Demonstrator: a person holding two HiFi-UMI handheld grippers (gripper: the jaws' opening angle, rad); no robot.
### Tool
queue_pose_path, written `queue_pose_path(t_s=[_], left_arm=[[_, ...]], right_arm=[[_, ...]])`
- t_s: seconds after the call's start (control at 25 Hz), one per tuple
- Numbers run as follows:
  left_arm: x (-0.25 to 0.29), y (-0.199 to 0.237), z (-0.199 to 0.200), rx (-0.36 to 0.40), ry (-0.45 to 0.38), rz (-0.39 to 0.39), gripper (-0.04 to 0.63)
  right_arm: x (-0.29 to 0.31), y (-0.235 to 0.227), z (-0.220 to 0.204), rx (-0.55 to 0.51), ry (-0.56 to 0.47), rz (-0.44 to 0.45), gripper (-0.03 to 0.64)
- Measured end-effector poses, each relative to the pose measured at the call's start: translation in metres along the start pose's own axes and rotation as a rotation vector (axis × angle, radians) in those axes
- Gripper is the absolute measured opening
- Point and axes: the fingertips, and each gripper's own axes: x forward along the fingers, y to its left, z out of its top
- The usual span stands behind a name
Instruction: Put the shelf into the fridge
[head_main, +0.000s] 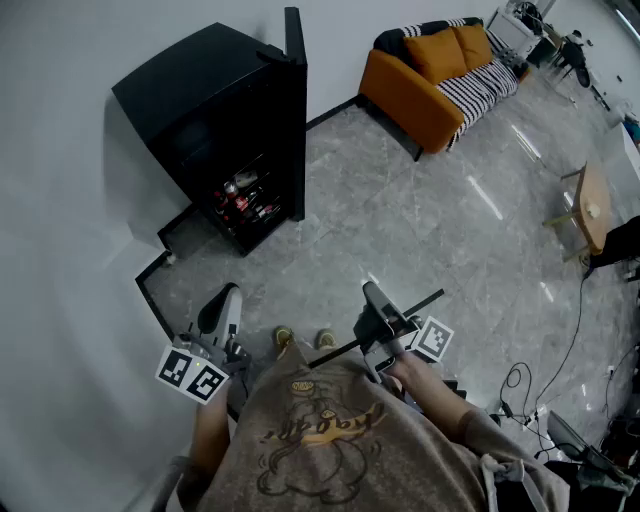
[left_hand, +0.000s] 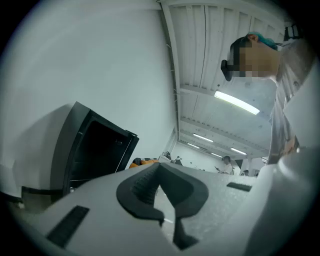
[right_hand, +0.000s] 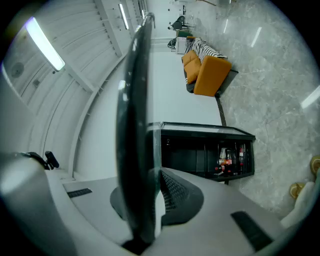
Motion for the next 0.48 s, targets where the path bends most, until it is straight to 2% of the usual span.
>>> queue_pose_path(t_s=[0.48], left_arm=[[-0.012, 0.007, 0.003, -0.009, -0.004, -0.017, 0.006]], right_arm=[[0.01, 0.012, 0.001, -0.011, -0.019, 0.038, 0.026]])
